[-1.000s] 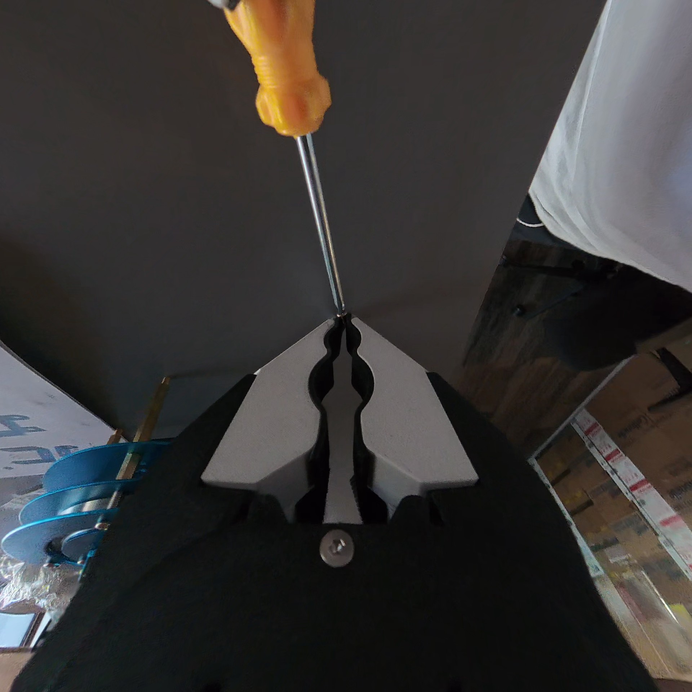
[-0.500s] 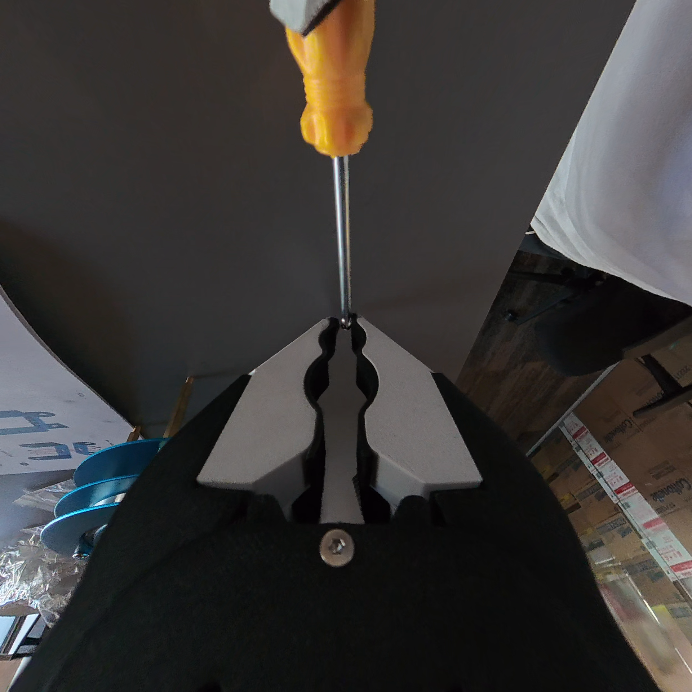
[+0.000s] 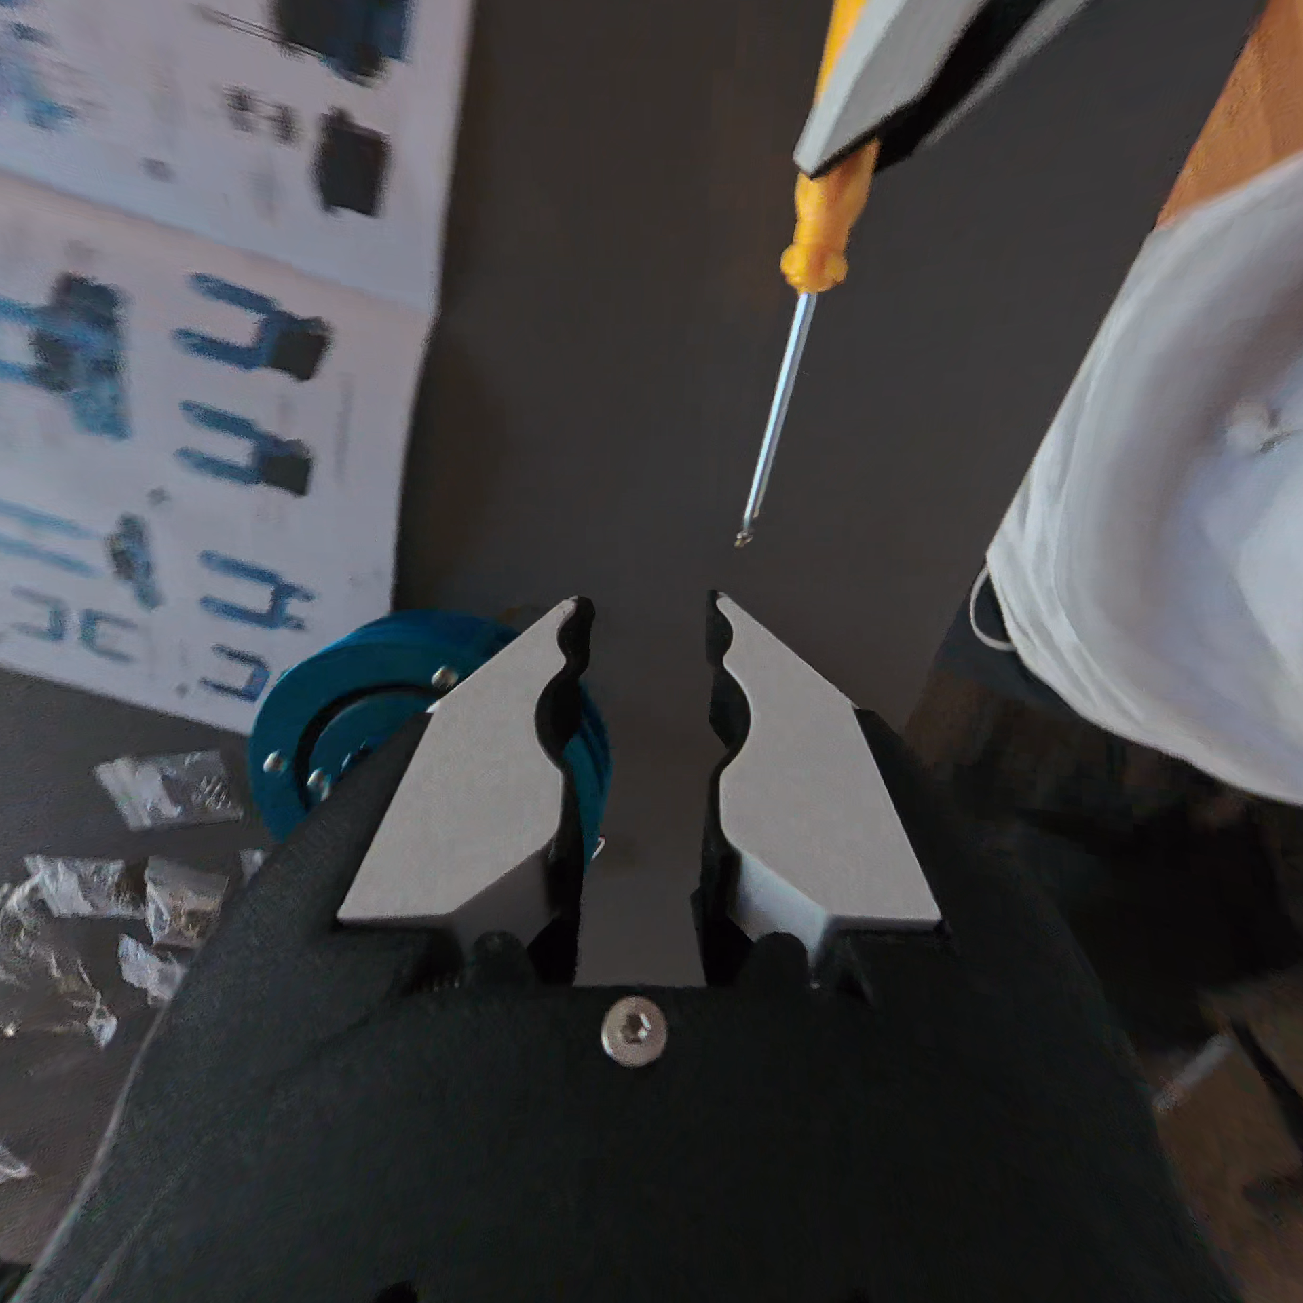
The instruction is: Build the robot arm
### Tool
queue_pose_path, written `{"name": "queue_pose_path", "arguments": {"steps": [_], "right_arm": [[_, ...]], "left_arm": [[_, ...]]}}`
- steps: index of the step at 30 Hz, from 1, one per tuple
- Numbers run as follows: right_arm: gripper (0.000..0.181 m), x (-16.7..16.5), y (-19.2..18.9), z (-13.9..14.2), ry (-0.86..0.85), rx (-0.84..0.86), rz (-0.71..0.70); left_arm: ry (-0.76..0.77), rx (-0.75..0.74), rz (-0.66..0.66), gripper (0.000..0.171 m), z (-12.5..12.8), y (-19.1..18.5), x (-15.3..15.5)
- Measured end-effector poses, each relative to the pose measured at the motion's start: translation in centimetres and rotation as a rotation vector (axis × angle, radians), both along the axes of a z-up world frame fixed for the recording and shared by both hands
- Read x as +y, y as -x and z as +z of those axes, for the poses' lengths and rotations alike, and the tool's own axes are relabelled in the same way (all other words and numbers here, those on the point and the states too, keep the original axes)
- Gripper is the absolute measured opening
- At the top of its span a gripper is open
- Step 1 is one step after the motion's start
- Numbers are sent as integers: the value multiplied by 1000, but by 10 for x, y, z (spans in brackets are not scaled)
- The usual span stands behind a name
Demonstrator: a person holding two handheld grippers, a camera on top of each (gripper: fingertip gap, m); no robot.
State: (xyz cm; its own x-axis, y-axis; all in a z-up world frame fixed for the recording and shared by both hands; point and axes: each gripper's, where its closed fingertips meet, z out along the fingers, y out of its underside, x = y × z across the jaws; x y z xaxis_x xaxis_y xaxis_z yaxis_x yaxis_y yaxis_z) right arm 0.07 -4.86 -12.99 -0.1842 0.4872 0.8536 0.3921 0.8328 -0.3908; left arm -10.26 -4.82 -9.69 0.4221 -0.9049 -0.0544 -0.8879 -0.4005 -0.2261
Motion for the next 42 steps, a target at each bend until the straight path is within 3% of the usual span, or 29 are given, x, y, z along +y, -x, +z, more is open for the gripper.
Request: {"name": "queue_pose_path", "arguments": {"steps": [5,9,12,14,17,21,23,42], "right_arm": [[17,8,-2,9,112,48,-20],[17,10,-3,19,251,101,-17],[17,10,-1,26,382,146,-6],[17,10,-1,31,449,170,7],[17,7,1,32,567,180,27],[17,7,2,29,652,180,43],[17,7,3,25,647,163,43],[17,0,1,14,633,101,62]], "left_arm": [[-251,-312,255,39,49,32,4],[-307,-647,358,32,37,25,-23],[-220,-930,458,29,19,9,-36],[-248,-1010,494,26,11,7,-35],[-436,-992,443,22,10,-4,-33],[-613,-719,382,15,-10,-5,-27],[-655,-686,374,12,-9,-5,-25],[-623,-631,287,2,-12,-22,-27]]}}
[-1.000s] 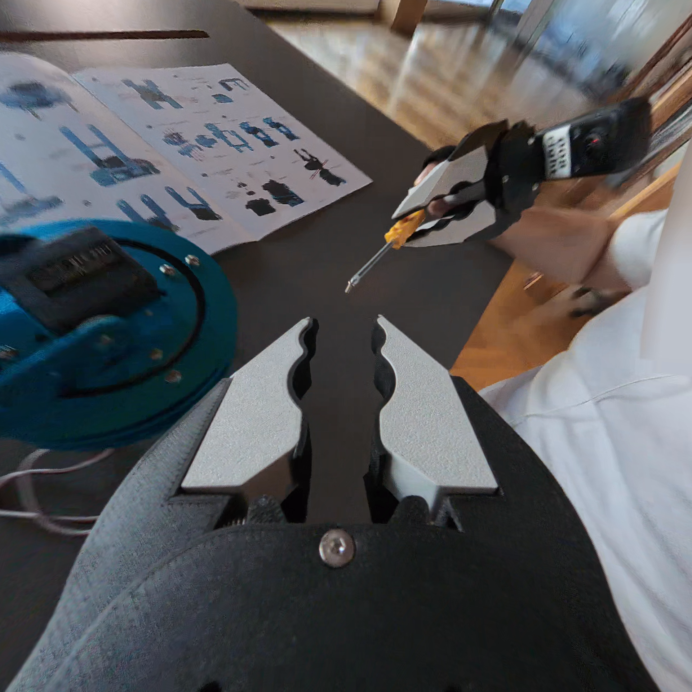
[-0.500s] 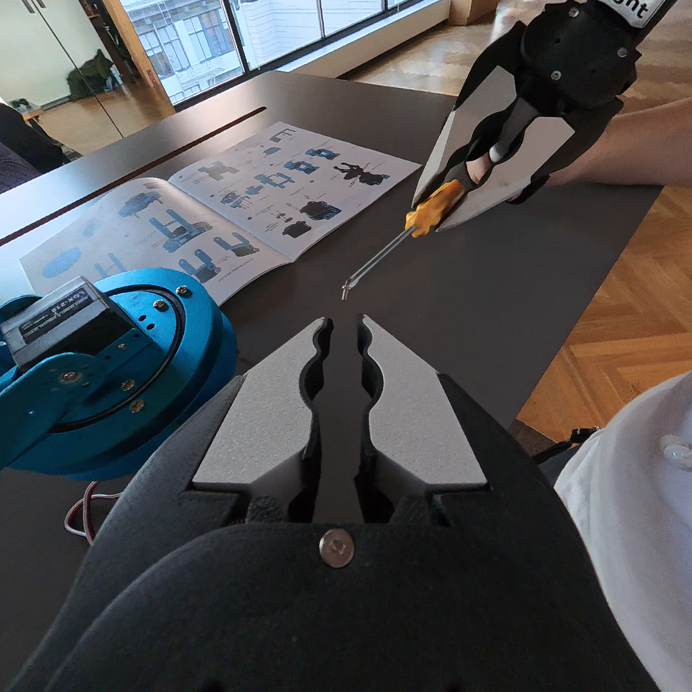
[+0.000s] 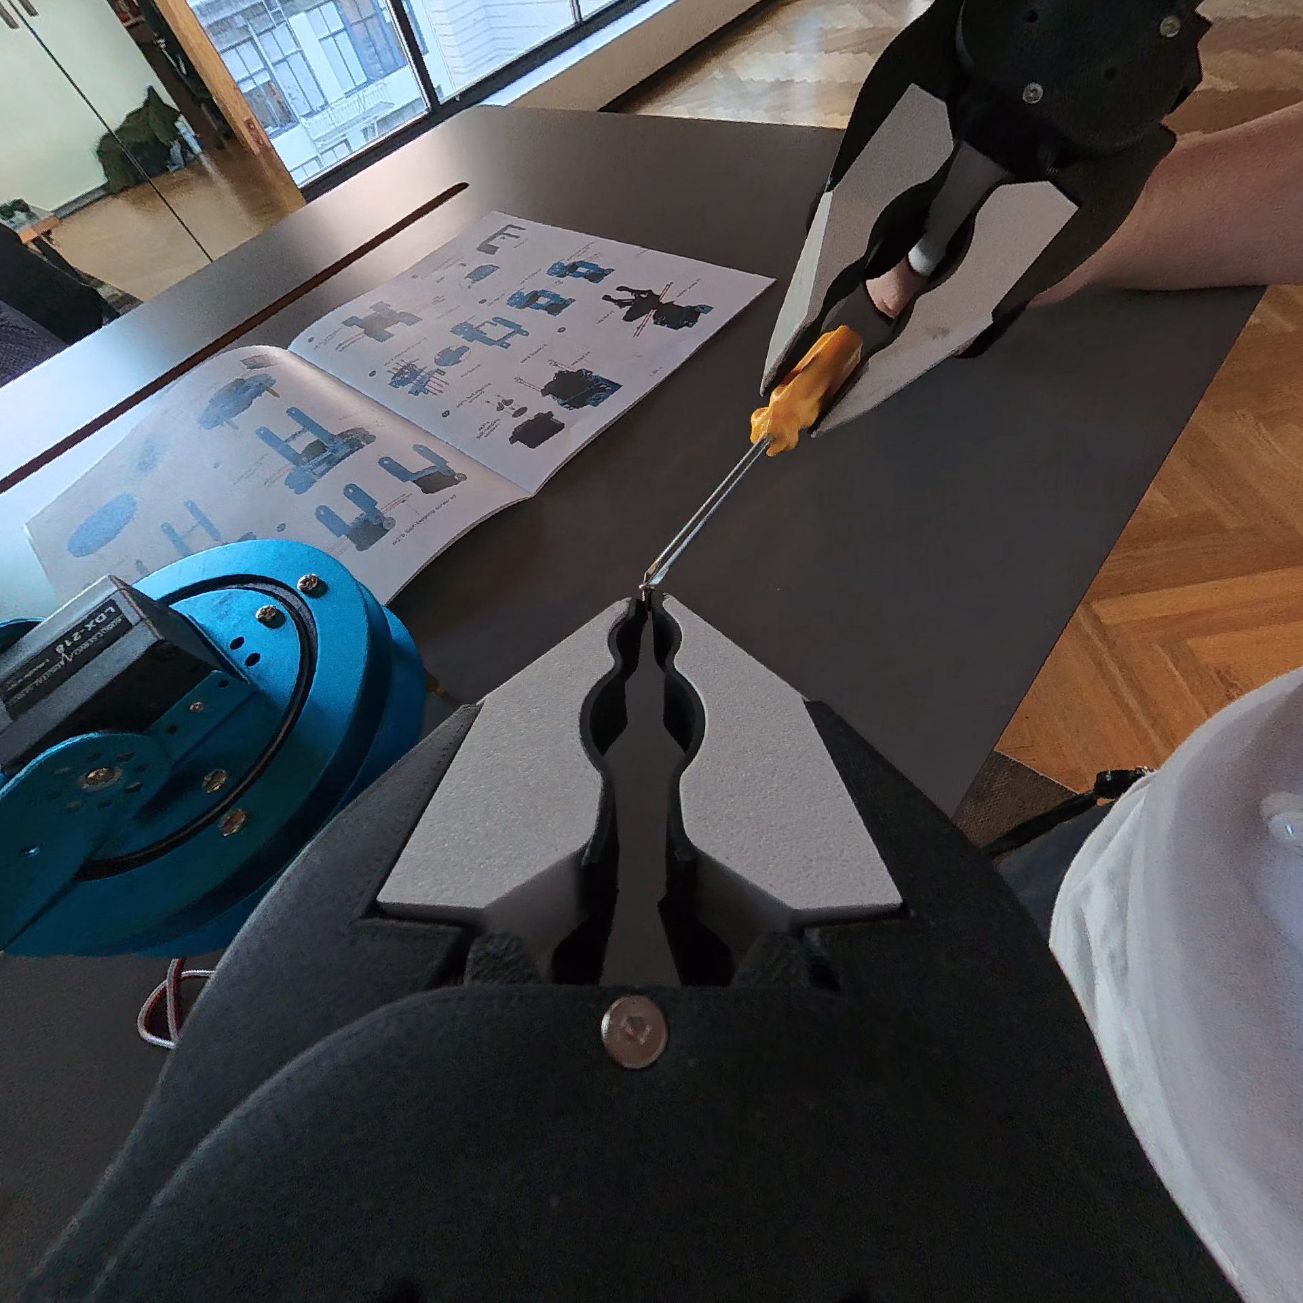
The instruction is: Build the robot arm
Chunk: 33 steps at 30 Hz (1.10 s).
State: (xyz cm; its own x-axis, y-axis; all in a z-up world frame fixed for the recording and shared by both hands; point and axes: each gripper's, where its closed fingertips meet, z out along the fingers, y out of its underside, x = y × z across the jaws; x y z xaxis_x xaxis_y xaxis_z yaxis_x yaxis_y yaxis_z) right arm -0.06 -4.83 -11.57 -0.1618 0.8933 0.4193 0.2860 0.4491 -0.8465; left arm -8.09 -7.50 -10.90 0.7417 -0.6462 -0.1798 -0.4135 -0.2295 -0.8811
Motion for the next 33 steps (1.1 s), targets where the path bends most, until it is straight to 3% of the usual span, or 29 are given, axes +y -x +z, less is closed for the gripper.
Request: {"name": "queue_pose_path", "arguments": {"steps": [11,25,33], "right_arm": [[17,-5,-4,-4,-48,-31,38],[18,-12,-5,-18,-138,-109,66],[18,-25,-4,-28,-199,-157,125]], "left_arm": [[101,182,-116,2,-18,-2,-14],[173,274,-197,2,-33,-6,-24],[293,492,-359,2,-55,-7,-41]]}}
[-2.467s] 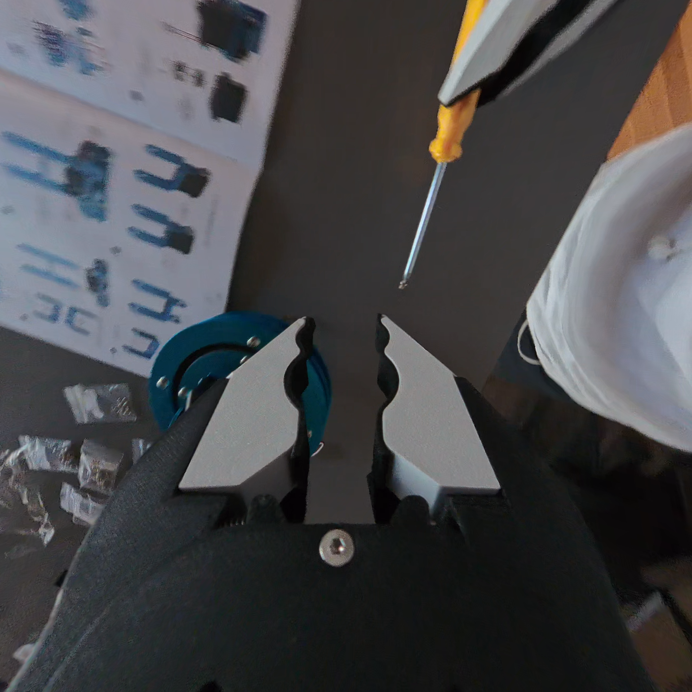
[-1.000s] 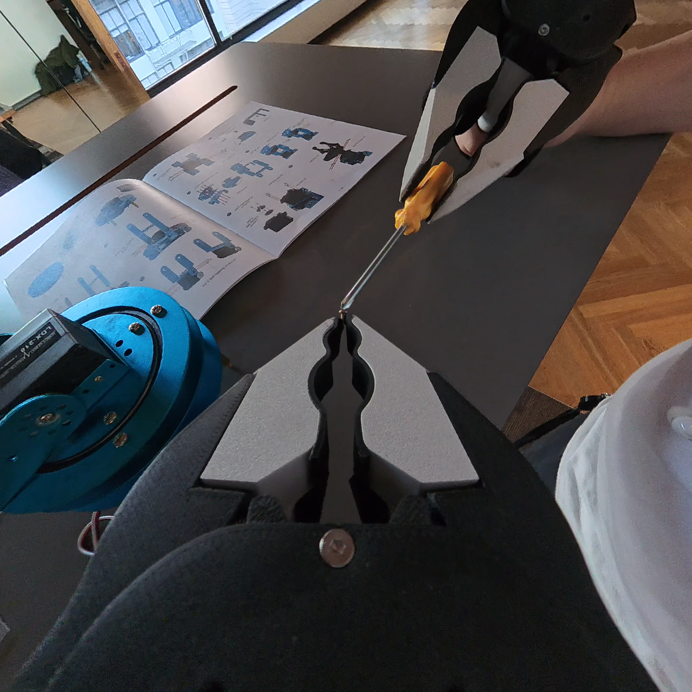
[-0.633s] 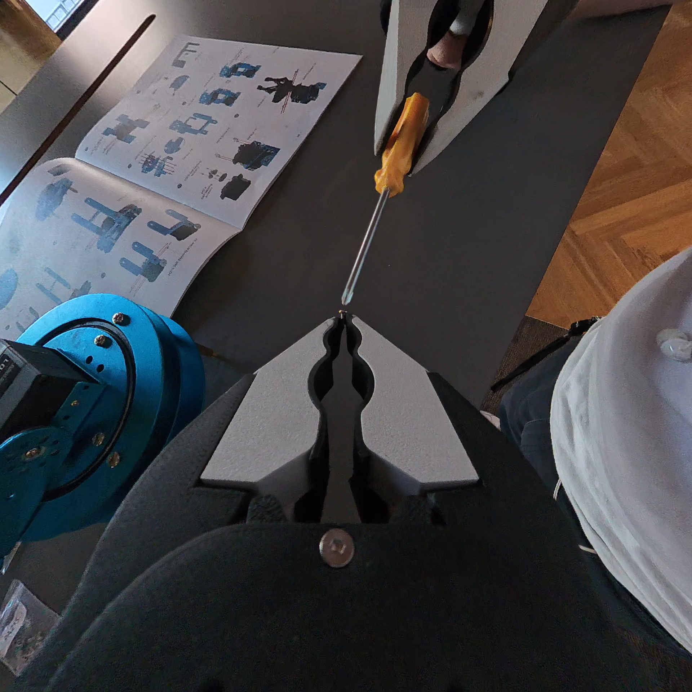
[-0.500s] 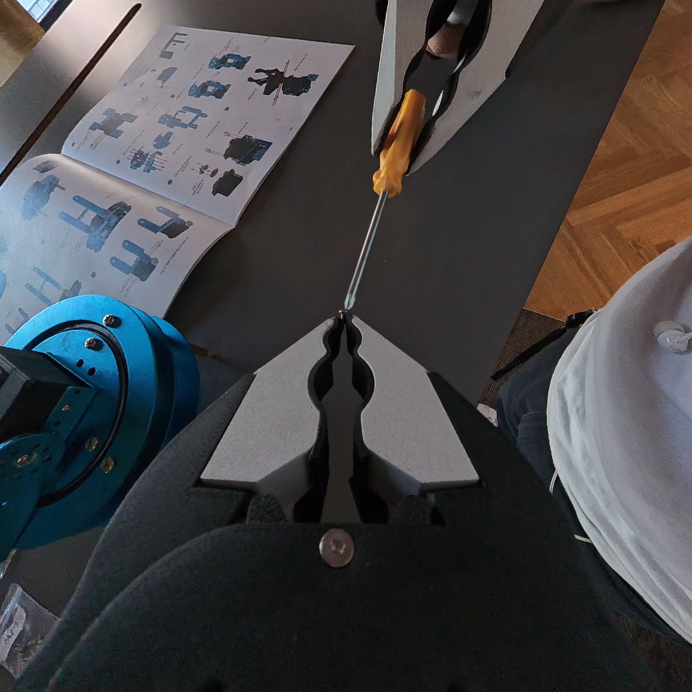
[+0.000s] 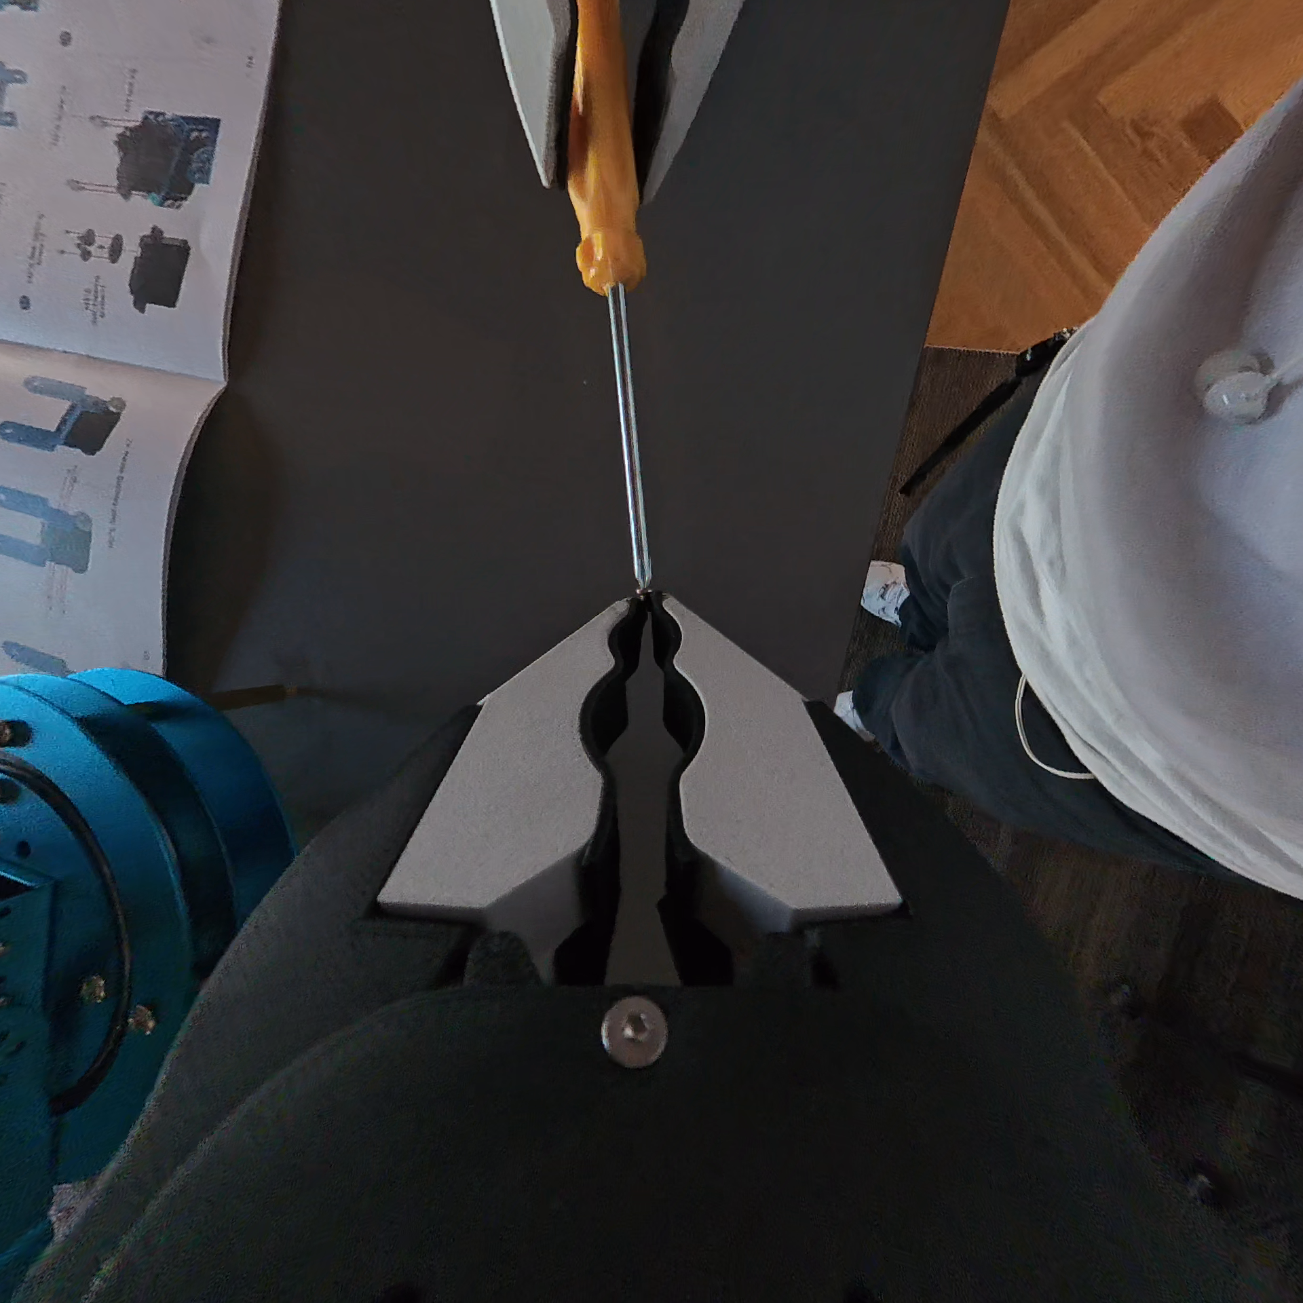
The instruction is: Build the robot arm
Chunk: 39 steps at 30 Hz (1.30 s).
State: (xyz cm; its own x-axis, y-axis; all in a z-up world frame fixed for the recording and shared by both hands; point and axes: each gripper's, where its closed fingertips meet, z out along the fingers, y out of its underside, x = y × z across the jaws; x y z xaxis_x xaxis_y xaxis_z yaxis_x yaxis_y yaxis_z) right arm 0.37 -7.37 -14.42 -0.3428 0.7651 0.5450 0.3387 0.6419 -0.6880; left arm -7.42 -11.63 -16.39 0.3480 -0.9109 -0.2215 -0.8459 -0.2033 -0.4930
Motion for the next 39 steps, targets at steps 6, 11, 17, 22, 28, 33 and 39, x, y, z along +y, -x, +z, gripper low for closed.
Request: {"name": "queue_pose_path", "arguments": {"steps": [6,11,17,22,28,33,39], "right_arm": [[18,2,0,-2,39,-19,-26],[18,2,1,-5,52,-40,-42],[17,2,2,-6,63,-46,-48],[18,1,1,-7,74,-57,-47],[18,1,1,-12,140,-98,-62],[17,-2,3,-16,278,-145,-87],[17,-1,4,-9,380,-134,-100]], "left_arm": [[15,54,-9,2,-2,2,5],[26,72,-10,1,-5,3,5],[35,86,-13,1,-5,5,5],[35,102,-16,1,-6,5,6],[40,122,-20,2,-6,6,6],[68,186,-30,2,-8,11,5],[105,226,-52,1,-5,12,9]]}}
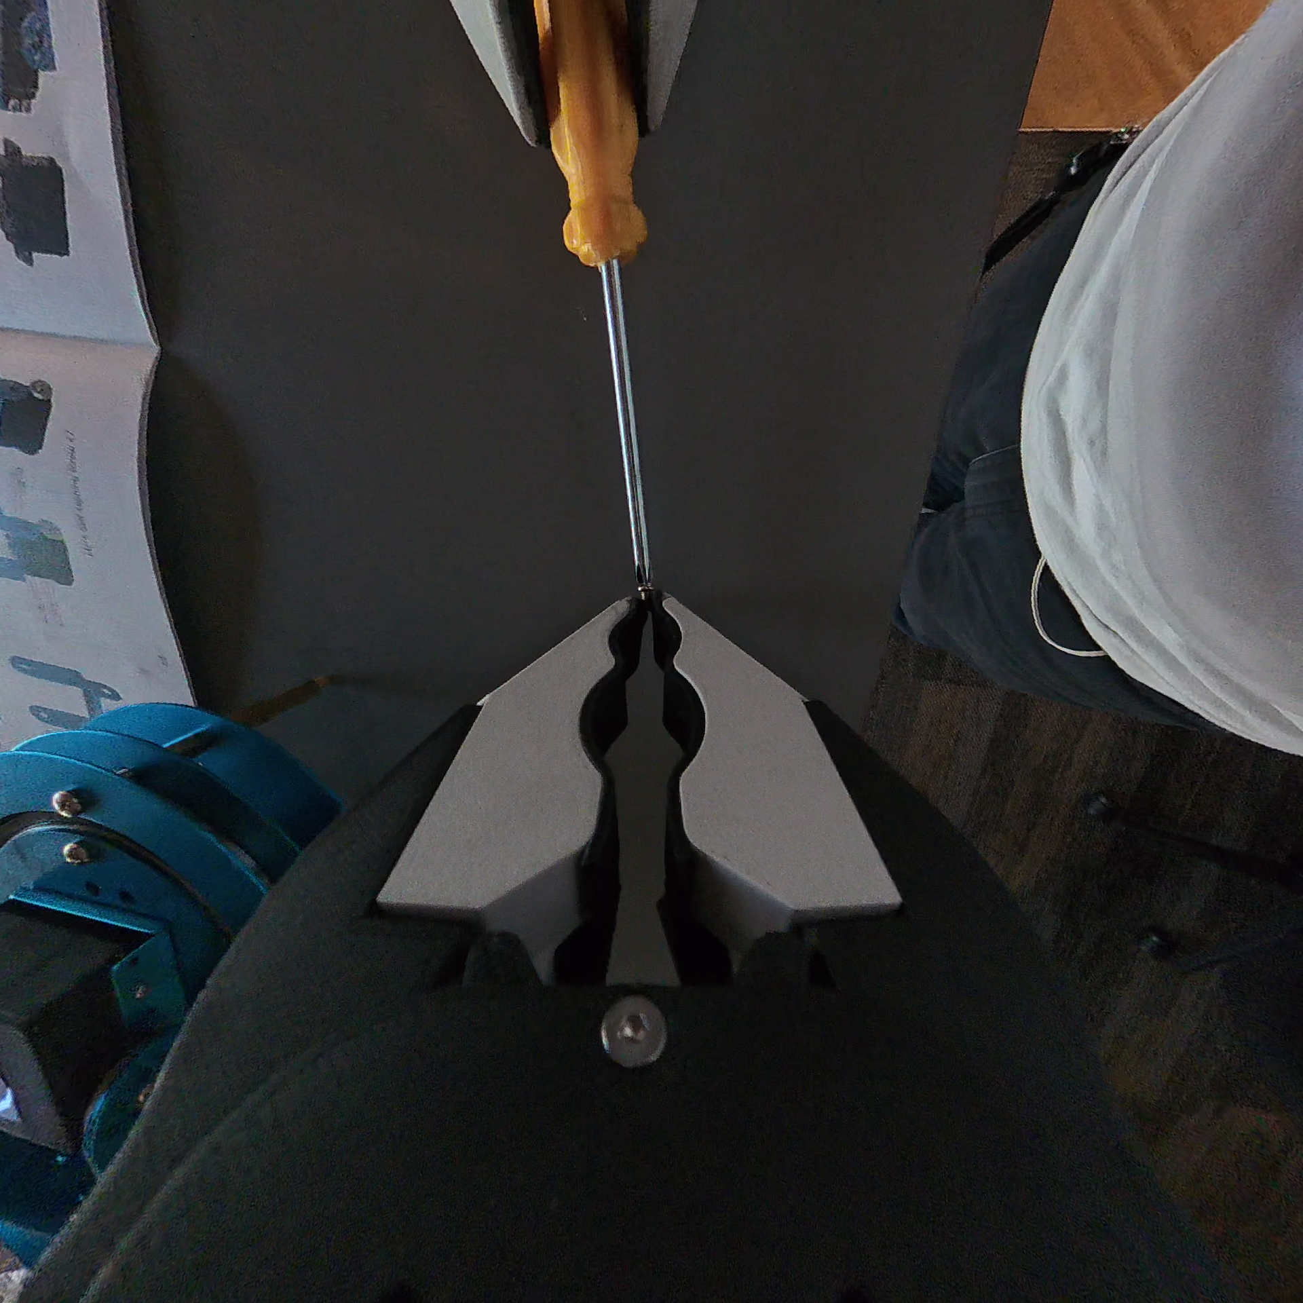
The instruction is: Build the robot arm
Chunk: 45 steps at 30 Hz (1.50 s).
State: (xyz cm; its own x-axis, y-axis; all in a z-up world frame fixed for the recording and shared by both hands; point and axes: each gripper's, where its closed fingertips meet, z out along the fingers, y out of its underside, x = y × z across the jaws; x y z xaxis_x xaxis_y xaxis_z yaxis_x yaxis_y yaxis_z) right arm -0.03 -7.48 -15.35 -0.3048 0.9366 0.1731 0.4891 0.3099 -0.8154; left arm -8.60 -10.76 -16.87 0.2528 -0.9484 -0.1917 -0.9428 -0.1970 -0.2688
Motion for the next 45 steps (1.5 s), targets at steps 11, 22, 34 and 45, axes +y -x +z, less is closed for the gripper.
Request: {"name": "queue_pose_path", "arguments": {"steps": [11,22,34,45], "right_arm": [[17,5,-5,11,-1,56,-8],[17,8,-6,12,-16,60,-9],[17,26,-5,31,4,154,-78],[17,45,-1,52,10,249,-252]], "left_arm": [[8,-48,17,6,1,-7,7],[-43,-124,100,26,12,-3,10],[-467,-375,627,62,97,164,33],[-915,-223,377,32,86,134,30]]}}
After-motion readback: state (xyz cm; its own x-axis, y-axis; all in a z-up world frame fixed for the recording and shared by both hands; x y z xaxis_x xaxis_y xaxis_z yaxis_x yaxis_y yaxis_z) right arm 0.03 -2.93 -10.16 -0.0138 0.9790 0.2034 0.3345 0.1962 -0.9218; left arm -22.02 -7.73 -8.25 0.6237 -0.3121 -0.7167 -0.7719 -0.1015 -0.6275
